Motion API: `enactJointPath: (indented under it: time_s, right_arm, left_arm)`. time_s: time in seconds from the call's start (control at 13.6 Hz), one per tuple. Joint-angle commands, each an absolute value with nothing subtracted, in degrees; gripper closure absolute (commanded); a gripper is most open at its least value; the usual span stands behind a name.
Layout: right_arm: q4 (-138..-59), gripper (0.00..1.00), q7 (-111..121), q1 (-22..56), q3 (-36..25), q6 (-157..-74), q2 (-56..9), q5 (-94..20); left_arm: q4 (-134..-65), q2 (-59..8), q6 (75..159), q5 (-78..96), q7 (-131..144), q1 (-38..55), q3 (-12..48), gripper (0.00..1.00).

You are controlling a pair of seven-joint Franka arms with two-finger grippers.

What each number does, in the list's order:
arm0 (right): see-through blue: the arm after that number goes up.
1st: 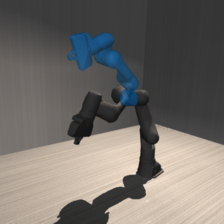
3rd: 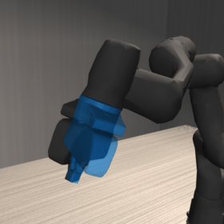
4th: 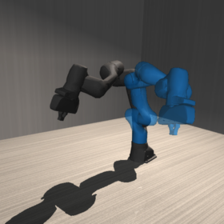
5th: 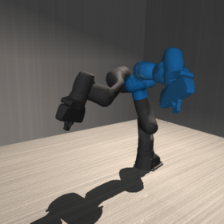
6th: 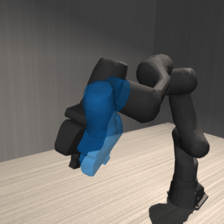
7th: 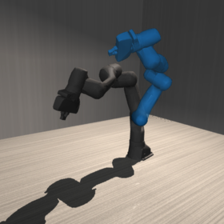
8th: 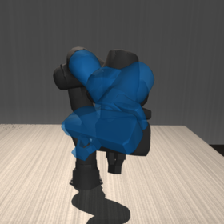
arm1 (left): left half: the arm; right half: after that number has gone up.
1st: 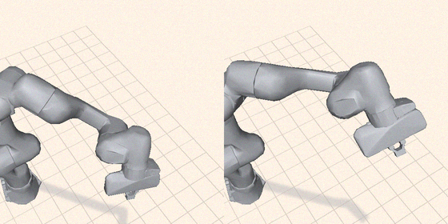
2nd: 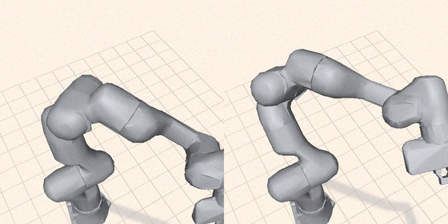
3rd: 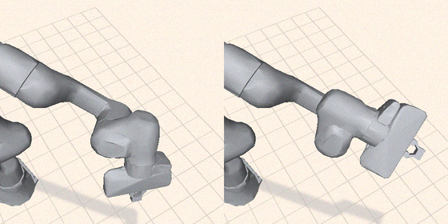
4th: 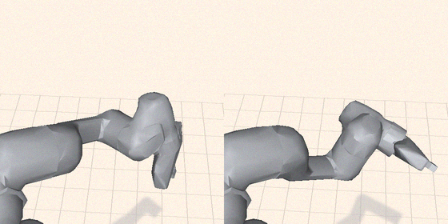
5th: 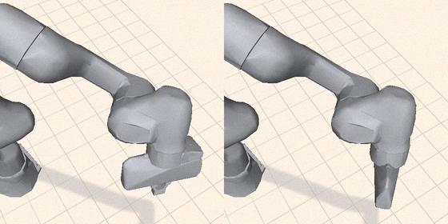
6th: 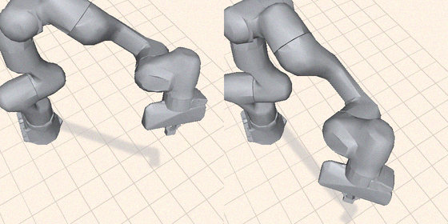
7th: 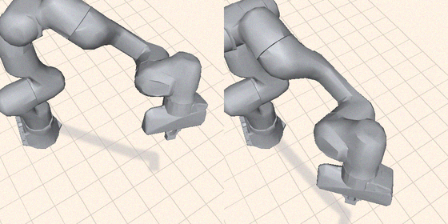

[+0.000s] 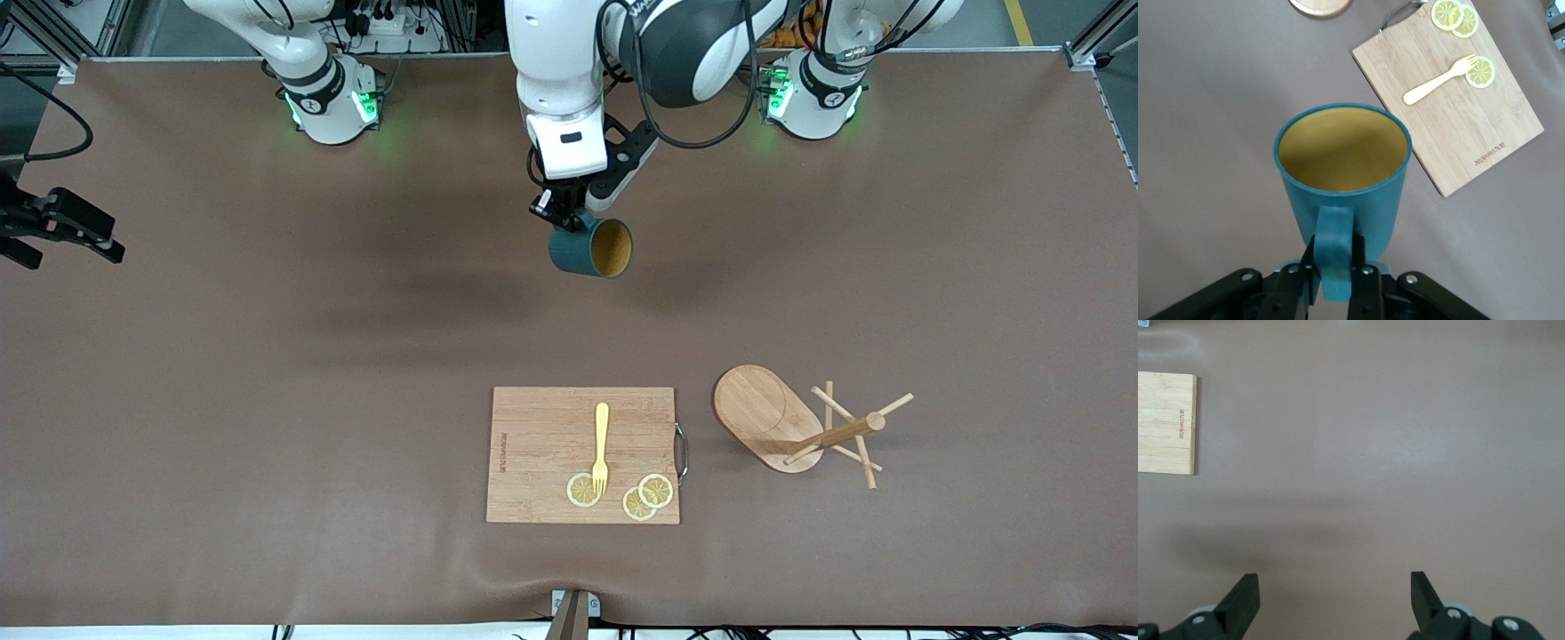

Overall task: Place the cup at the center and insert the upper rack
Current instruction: 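Lift the mug by its handle and carry it toward the mug tree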

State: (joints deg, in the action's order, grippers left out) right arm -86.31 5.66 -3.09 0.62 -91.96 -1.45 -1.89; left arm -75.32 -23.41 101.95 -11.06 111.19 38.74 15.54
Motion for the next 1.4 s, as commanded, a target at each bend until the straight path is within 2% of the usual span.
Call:
enactJointPath:
  time_s: [0.0, 0.66, 1.33]
  right_arm:
    - [-84.99, 0.00, 5.71, -2.99, 0.62, -91.58, -2.20, -2.11]
    - [-84.99, 0.00, 5.45, -2.99, 0.62, -84.64, -2.11, -0.70]
    - [-85.17, 0.00, 5.54, -3.08, 0.62, -84.64, -2.02, -0.97]
  left_arm:
    - [-77.78, -20.57, 104.76, -6.09, 110.57, 35.52, 15.82, 1.00]
    - [-78.05, -19.69, 107.31, 2.01, 104.43, 25.50, 15.82, 1.00]
    - [-77.78, -19.69, 107.49, 10.27, 95.90, 17.15, 15.82, 1.00]
